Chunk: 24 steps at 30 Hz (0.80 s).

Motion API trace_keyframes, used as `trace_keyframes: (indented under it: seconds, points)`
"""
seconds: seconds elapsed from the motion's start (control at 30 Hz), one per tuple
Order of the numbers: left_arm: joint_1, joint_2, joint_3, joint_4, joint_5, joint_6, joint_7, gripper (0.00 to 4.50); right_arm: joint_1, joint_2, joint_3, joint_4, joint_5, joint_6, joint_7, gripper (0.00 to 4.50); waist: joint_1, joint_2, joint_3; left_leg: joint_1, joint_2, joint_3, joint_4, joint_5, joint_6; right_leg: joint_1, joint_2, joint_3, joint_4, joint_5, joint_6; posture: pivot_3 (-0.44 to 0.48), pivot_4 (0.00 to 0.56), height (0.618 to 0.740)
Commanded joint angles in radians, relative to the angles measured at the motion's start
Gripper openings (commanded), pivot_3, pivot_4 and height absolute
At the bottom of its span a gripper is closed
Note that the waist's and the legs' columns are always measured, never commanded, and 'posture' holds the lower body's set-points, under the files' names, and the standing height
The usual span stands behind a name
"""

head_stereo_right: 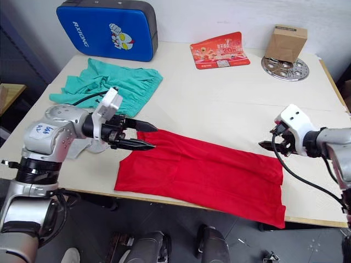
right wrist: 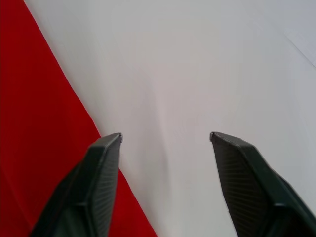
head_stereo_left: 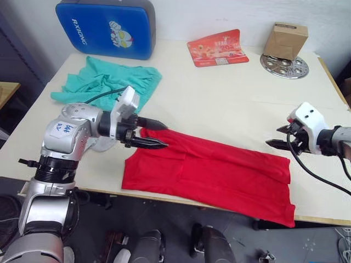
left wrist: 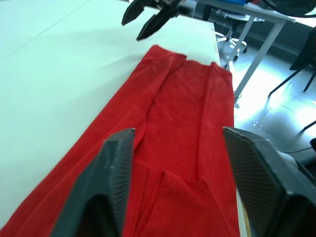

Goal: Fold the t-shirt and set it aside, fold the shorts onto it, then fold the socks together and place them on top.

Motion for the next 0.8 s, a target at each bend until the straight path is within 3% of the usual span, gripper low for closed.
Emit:
trace_keyframes:
  seconds: [0.03,0.1,0.17,0.4,0.57,0.8]
  points:
    - [-0.033,-0.019,-0.003,0.009,0.004,-0.040,0.028,4.43,-0.015,-0.031,0.068,0.034,-0.050,-0.007,0.081,4.37,0.001,0.000,0.000,0.000,0.000,0.000,0.000,0.000,0.000,0.000,0.000,0.000,0.000,0.000,0.000,0.000,0.150,0.740]
    - [-0.030,-0.023,-0.010,0.017,0.018,-0.068,0.038,4.48,-0.019,-0.037,0.086,0.040,-0.060,0.013,0.100,4.45,0.001,0.000,0.000,-0.001,-0.001,0.000,0.000,0.000,0.000,-0.001,0.000,0.000,0.000,0.000,0.000,0.000,0.150,0.740]
    - [-0.024,-0.023,-0.011,0.021,0.024,-0.085,0.047,4.50,-0.016,-0.036,0.091,0.037,-0.060,0.037,0.109,4.11,0.001,0.000,0.000,-0.002,-0.001,0.000,0.000,0.000,0.000,-0.002,0.000,0.000,0.000,0.000,0.000,0.000,0.150,0.740]
    - [-0.021,-0.026,-0.022,0.042,0.037,-0.134,0.066,4.50,-0.020,0.003,0.115,0.086,-0.116,0.023,0.084,1.75,0.002,0.000,0.000,-0.001,0.000,0.000,0.000,0.000,0.000,-0.002,0.000,0.000,0.000,0.000,0.000,0.000,0.150,0.740]
    - [-0.036,-0.042,-0.024,0.078,0.042,-0.157,0.072,4.50,-0.151,0.061,0.141,0.184,-0.143,-0.031,0.086,0.05,-0.002,0.000,0.000,-0.001,0.000,0.000,0.001,0.000,0.000,-0.002,0.000,0.000,0.000,0.000,0.000,0.000,0.150,0.740]
    - [-0.076,-0.091,-0.033,0.139,0.061,-0.196,0.087,4.50,-0.559,0.283,0.157,0.753,-0.308,-0.302,-0.219,0.05,-0.014,0.002,0.001,-0.003,0.000,0.003,0.001,0.001,-0.001,-0.004,0.000,0.001,0.002,0.001,-0.001,0.000,0.150,0.740]
